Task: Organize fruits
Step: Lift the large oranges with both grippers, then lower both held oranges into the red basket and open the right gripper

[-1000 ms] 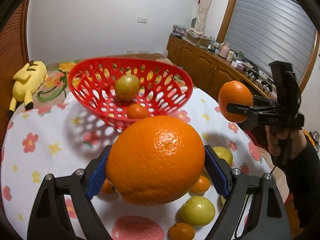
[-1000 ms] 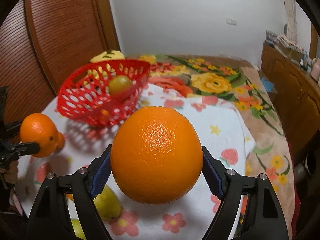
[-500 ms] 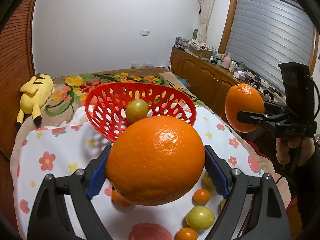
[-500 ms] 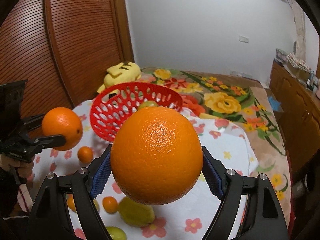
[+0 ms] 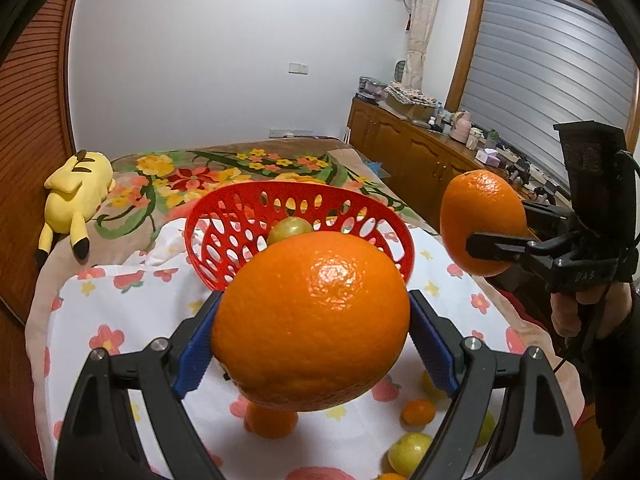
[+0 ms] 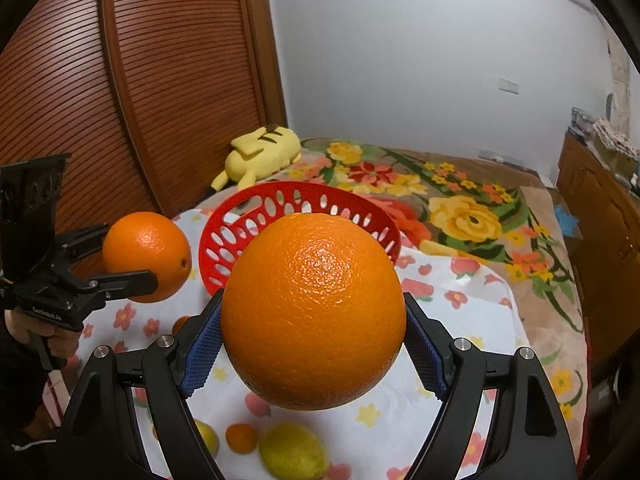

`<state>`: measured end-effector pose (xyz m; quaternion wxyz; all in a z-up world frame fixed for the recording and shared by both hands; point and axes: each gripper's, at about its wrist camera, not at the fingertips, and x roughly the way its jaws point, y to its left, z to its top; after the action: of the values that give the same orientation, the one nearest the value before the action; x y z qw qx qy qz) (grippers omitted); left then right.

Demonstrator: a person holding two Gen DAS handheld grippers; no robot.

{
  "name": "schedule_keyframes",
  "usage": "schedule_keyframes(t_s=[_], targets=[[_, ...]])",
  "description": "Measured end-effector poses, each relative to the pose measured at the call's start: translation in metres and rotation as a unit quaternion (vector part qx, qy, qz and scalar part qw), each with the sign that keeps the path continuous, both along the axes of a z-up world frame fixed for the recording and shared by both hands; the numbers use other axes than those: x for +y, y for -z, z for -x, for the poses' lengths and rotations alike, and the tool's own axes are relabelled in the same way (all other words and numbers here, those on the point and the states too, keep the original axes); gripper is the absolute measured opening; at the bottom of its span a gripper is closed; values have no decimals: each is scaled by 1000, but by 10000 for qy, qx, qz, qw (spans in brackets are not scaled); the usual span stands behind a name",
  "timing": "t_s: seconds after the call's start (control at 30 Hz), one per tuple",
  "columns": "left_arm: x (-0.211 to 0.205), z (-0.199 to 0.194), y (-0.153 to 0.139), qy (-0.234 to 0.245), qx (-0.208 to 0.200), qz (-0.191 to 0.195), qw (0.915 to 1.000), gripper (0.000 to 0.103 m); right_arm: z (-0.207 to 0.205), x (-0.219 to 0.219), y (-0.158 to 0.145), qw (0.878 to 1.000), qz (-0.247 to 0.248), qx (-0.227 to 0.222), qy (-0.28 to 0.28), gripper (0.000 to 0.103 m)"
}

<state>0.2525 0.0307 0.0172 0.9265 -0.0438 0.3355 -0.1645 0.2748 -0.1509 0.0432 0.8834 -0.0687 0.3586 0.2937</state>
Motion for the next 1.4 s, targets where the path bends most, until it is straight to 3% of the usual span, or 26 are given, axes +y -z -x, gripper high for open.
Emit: schedule_keyframes(t_s=[0.53,1.03,1.4], targets=[[19,-45,6,-103,90,15,9999,87,-71,38,35,9965,588,430,-408,83],[30,-65,19,-97,236,56,9997,87,-102,75,78,9783,1765,767,-771,83],[30,-69,24,-92,298,54,9995,87,-105,88,93,9689,2085,956,-930,84]])
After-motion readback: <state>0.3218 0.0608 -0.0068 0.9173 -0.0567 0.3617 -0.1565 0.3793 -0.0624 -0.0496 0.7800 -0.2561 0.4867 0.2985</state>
